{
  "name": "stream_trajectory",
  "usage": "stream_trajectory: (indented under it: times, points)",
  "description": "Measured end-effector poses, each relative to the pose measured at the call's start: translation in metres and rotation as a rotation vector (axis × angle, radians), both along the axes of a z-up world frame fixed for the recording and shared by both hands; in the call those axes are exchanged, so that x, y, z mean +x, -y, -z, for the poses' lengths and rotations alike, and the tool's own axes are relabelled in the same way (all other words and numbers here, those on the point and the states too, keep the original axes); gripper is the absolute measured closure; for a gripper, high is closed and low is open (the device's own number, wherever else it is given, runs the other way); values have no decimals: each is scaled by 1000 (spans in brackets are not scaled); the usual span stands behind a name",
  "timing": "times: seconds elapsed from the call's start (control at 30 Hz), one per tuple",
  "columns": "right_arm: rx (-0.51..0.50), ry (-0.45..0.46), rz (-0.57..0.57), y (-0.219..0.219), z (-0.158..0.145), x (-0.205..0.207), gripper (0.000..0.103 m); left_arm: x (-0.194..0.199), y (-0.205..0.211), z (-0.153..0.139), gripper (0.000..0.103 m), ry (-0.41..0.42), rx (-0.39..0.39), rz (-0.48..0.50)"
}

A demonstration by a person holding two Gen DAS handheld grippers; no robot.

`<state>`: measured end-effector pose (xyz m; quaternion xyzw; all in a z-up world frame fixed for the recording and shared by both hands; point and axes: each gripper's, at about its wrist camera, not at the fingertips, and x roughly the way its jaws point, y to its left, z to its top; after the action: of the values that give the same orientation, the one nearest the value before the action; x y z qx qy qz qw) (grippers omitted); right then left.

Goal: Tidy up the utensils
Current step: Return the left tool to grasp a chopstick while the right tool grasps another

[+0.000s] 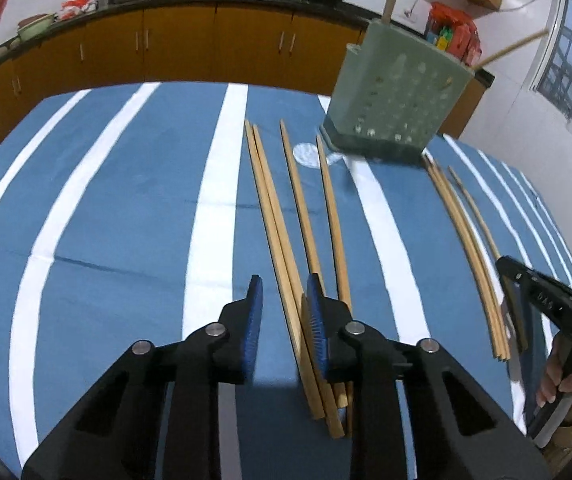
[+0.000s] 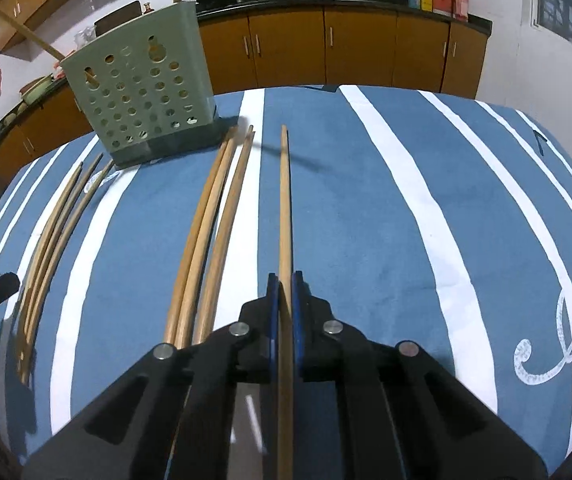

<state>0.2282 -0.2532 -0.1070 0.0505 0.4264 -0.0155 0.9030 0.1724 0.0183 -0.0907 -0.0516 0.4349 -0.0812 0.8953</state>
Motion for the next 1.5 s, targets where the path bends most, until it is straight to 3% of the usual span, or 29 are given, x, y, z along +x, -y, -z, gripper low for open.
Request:
stream_trajectory:
  times: [0.37, 0.57, 0.63, 0.87, 1.03, 1.23, 1.5]
  points:
    - [-30, -1, -19, -2, -1, -5, 95, 5, -1, 4, 83, -15, 86, -31]
    - [-32, 9, -44, -9, 0, -13, 86, 11, 6, 5, 83, 1, 103, -36]
    - [-38, 11, -44, -8, 0, -11, 94, 14, 4, 6, 95, -2, 114, -45]
    - [9, 17, 29, 16, -1, -5, 95, 17, -31, 6, 95, 4, 76, -106]
    - [-5, 12, 28, 14, 0, -4, 95, 14, -29, 7, 95, 25, 90, -98]
    - [-4, 12, 28, 14, 0, -4, 95, 14, -35, 7, 95, 23, 36, -100]
    - [-19, 10, 27, 13, 0, -3, 95, 15, -33, 8, 94, 23, 48, -101]
